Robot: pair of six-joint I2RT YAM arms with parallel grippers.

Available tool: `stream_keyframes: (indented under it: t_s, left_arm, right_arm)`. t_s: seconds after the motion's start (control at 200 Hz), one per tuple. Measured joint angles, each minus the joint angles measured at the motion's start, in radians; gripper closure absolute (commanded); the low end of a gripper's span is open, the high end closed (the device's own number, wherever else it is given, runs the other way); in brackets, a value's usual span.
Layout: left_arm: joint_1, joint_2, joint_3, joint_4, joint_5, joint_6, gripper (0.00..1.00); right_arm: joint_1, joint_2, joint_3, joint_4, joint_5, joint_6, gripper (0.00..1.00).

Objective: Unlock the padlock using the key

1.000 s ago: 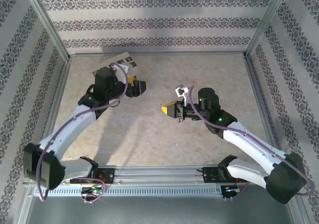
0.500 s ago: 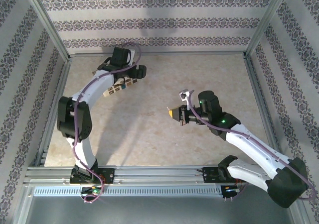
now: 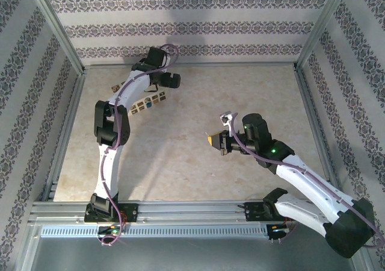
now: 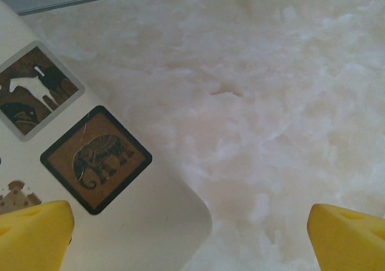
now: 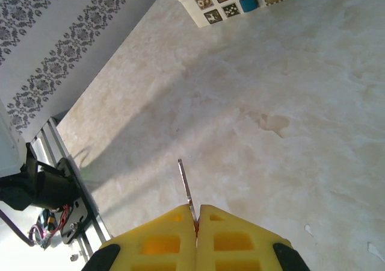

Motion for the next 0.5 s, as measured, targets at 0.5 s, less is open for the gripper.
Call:
stream_keyframes:
  t_s: [0.5]
  left_arm:
    - [-0.003, 0.053, 0.053, -0.060, 0.016, 0.018, 0.02]
  right_arm:
    - [-0.046, -0.009, -0.010, -0.025, 0.011, 0.000, 1.00]
